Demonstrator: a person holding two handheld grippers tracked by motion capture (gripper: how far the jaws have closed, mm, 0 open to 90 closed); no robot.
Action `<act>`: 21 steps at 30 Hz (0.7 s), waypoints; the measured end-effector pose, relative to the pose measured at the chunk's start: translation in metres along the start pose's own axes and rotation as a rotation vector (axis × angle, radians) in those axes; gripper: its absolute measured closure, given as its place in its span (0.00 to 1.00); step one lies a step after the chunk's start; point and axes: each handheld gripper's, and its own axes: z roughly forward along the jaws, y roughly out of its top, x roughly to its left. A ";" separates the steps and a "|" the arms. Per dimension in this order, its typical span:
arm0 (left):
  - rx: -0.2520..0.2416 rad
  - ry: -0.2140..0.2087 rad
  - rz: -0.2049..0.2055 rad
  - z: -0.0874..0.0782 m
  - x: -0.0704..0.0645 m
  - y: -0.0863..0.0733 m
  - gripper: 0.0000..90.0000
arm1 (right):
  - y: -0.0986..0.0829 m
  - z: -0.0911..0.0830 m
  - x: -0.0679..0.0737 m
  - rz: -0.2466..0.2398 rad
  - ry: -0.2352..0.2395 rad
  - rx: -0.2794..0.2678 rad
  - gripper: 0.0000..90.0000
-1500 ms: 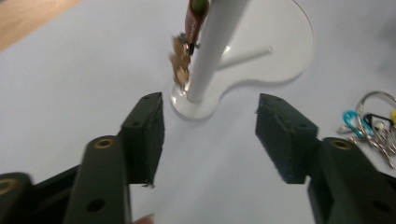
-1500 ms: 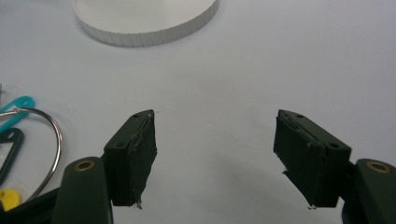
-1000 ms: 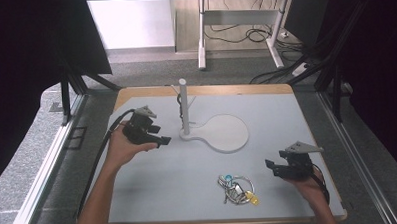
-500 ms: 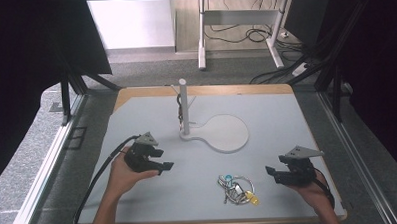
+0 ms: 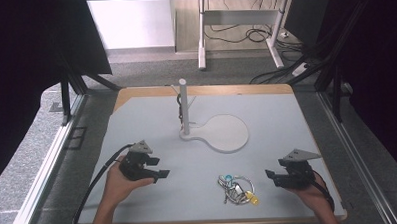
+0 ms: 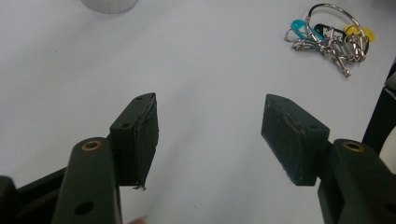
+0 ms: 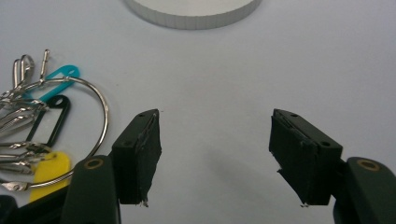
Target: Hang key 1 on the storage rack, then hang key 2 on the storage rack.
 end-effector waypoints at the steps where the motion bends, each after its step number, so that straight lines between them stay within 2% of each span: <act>1: -0.001 -0.003 -0.001 -0.001 0.000 -0.001 0.41 | 0.000 0.000 0.001 -0.004 0.001 -0.002 0.38; 6: -0.022 -0.013 -0.011 -0.005 -0.002 -0.005 0.41 | 0.002 -0.001 0.002 0.010 0.028 -0.015 0.38; 9: -0.023 -0.017 -0.012 -0.007 -0.003 -0.009 0.40 | 0.004 0.000 0.003 0.007 0.028 -0.004 0.40; 11: -0.026 -0.021 -0.011 -0.009 -0.003 -0.009 0.40 | 0.006 0.001 0.003 -0.014 0.022 0.014 0.42; 13: -0.028 -0.029 -0.010 -0.010 -0.003 -0.009 0.40 | 0.010 0.003 0.005 -0.058 0.011 0.046 0.43; 14: -0.029 -0.030 -0.012 -0.010 -0.003 -0.009 0.40 | 0.014 0.003 0.004 -0.073 0.024 0.056 0.45; 16: -0.033 -0.032 -0.012 -0.011 -0.003 -0.009 0.40 | 0.022 0.002 0.002 -0.070 0.054 0.073 0.47; 21: -0.040 -0.041 -0.023 -0.011 -0.004 -0.014 0.40 | 0.046 0.002 0.005 -0.135 0.063 0.159 0.53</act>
